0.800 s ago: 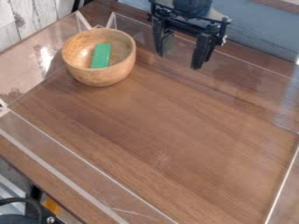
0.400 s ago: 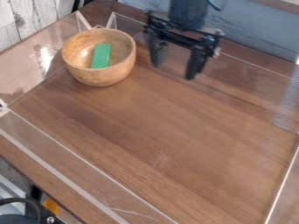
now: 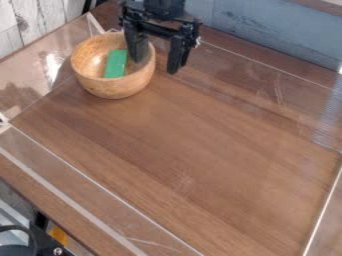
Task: Remove the green block from inside the brown bowl and put it on the table
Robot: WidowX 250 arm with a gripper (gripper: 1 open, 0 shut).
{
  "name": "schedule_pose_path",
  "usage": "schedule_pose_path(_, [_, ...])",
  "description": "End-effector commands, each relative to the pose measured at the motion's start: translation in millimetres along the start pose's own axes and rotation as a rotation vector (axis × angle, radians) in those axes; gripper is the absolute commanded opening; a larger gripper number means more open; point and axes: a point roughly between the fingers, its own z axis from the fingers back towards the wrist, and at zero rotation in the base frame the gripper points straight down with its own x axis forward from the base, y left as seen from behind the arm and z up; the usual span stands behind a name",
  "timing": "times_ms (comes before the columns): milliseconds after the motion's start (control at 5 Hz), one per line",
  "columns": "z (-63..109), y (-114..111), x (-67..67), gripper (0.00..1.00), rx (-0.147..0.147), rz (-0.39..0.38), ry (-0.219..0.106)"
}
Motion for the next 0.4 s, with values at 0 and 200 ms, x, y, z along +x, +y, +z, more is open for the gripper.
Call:
schedule_pose_path(0, [10.7,9.2,8.3,1.00,0.015,0.004,-0.050])
schedule_pose_path(200, [5.6,12.5,10.0,1.00,0.019,0.010,-0.042])
